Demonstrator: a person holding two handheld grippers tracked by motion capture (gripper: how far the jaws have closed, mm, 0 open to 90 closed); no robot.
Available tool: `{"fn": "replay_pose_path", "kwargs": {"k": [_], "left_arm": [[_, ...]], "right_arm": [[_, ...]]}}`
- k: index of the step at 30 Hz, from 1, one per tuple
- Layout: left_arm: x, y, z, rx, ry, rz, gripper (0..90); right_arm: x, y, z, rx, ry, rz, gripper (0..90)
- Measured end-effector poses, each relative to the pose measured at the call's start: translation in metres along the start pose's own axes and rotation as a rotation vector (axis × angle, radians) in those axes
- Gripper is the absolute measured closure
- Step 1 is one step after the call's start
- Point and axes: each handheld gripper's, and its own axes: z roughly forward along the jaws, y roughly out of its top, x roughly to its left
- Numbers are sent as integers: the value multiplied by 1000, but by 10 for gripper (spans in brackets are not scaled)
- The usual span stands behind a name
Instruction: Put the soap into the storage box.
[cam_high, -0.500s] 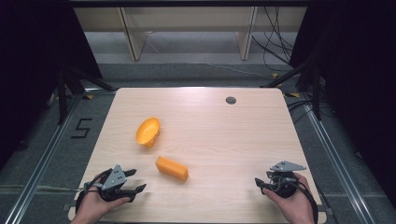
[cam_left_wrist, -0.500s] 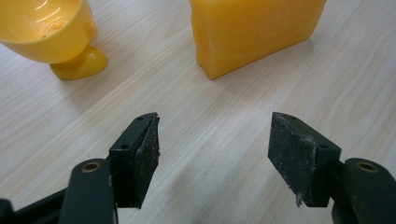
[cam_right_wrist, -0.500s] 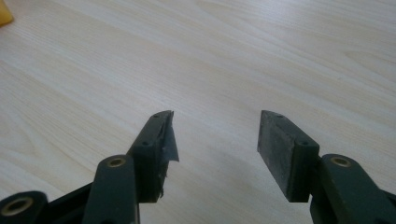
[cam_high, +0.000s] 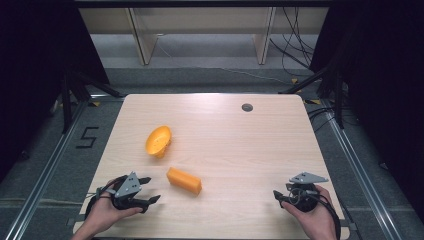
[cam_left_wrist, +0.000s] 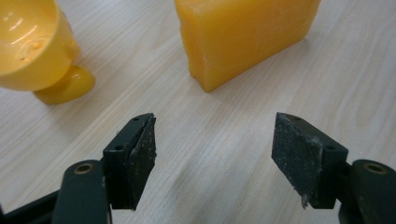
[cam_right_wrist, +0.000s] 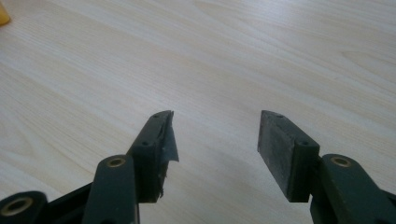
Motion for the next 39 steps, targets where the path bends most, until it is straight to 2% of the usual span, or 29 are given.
{"fn": "replay_pose_path", "kwargs": {"k": [1, 2, 4, 10, 11, 12, 13, 14, 15, 16, 20, 21, 22, 23, 24, 28, 29, 30, 31, 33, 34, 36, 39], "left_arm": [[2, 2, 0, 8, -16, 12, 287], [3, 4, 2, 0, -9, 27, 286], [6, 8, 4, 18, -26, 44, 276], [14, 28, 15, 39, -45, 156, 259], [17, 33, 17, 63, -78, 165, 252], [18, 35, 22, 48, -64, 175, 239], [20, 39, 25, 64, -71, 199, 221], [22, 41, 29, 73, -90, 214, 219], [22, 44, 34, 57, -86, 228, 219], [24, 47, 37, 59, -102, 250, 215], [24, 54, 48, 27, -152, 253, 211], [27, 56, 49, 50, -167, 286, 211], [27, 56, 52, 35, -177, 276, 211], [26, 57, 54, 26, -198, 258, 214], [27, 58, 56, 29, -197, 282, 215], [27, 62, 61, 28, -257, 286, 226], [28, 63, 63, 28, -265, 283, 229], [28, 63, 65, 33, -276, 279, 242], [29, 64, 66, 39, -276, 292, 252], [28, 64, 68, 39, -288, 290, 260], [29, 66, 69, 54, -300, 301, 264], [27, 65, 72, 45, -313, 296, 267], [28, 66, 77, 57, -331, 314, 276]], "right_arm": [[0, 0, 0, -2, -7, -5, 457], [-1, 0, 1, 2, -8, -27, 457], [1, 0, 0, 4, -8, -17, 457], [0, 0, 0, -1, -6, -6, 457], [0, 0, 0, 0, -6, -7, 457], [0, 0, 0, 4, -7, -6, 457], [-1, -1, 1, -2, -11, -28, 457], [0, 0, 0, 4, -8, -8, 456], [0, 0, 0, 4, -8, -8, 456], [0, 0, 0, 3, -9, -10, 456], [0, -1, 0, 5, -8, -8, 456], [0, -1, 0, 6, -9, -8, 456], [-1, -1, 0, 8, -2, -4, 456], [-2, -1, 1, 2, -6, -20, 456], [-1, -1, 1, 6, -5, -13, 456], [0, -1, 0, 8, -8, -10, 455], [-1, -1, 1, 6, -12, -27, 455], [0, -1, 1, 16, -9, -12, 455], [0, -1, 1, 17, -13, -10, 455], [0, -1, 1, 18, -12, -9, 455], [0, -1, 1, 18, -12, -9, 455], [0, -1, 1, 19, -12, -9, 455], [0, -1, 1, 21, -11, -8, 455]]}}
